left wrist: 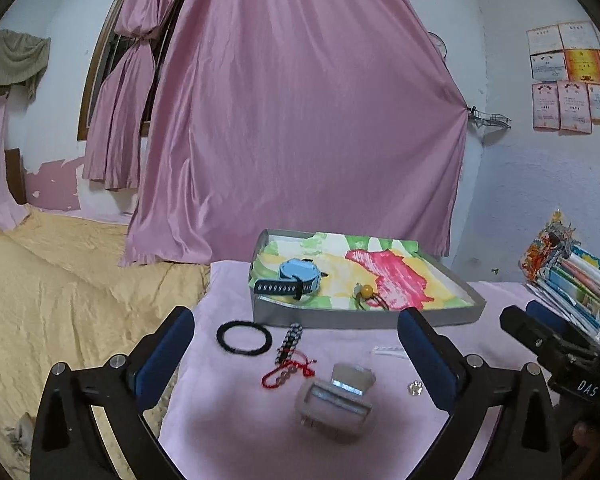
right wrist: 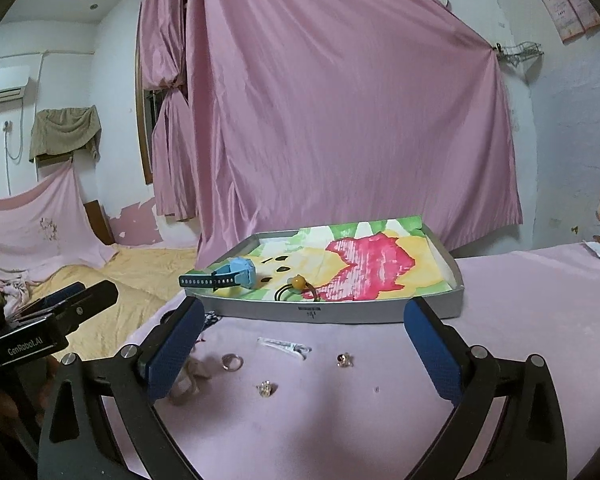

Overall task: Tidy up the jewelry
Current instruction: 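Open both tools and withdraw them from the tray, then grasp the grey claw clip with the left tool while the right tool grasps a gold earring, then carry the claw clip and earring into the tray and open both tools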

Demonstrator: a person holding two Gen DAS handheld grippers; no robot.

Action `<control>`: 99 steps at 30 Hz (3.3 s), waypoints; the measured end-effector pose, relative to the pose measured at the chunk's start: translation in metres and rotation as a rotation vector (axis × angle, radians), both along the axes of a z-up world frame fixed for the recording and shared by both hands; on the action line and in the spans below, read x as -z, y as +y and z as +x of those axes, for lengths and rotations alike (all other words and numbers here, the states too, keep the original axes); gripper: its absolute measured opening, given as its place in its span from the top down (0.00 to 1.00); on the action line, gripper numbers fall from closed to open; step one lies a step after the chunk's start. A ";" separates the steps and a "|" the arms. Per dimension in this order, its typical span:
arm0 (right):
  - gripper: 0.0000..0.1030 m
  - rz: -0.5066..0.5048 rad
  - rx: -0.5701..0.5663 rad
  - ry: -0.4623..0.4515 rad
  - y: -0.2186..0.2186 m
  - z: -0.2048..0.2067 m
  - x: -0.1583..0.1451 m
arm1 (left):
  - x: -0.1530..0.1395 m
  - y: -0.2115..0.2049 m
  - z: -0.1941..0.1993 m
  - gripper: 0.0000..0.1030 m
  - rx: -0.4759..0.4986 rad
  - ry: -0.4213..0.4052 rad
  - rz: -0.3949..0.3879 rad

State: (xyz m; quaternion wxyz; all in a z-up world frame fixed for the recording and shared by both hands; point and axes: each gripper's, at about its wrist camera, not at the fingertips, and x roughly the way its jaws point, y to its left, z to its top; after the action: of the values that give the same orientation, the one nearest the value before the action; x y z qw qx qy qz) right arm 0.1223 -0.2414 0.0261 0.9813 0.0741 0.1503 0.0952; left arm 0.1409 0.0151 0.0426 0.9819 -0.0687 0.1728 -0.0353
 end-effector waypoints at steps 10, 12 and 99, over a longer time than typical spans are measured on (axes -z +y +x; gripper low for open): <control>0.02 -0.088 -0.010 -0.012 0.007 -0.021 0.009 | 0.022 0.001 -0.023 0.01 0.009 0.013 0.038; 0.02 -0.089 -0.009 0.001 0.006 -0.021 0.011 | 0.025 0.000 -0.025 0.01 0.018 0.023 0.048; 0.90 -0.016 -0.266 0.407 0.028 0.073 0.043 | 0.045 -0.029 0.037 0.41 0.298 0.318 -0.029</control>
State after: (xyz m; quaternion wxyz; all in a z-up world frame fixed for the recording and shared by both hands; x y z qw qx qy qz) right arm 0.1950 -0.2137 -0.0167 0.9101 0.0636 0.3540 0.2057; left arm 0.1776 -0.0141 -0.0019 0.9252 -0.0612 0.3332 -0.1712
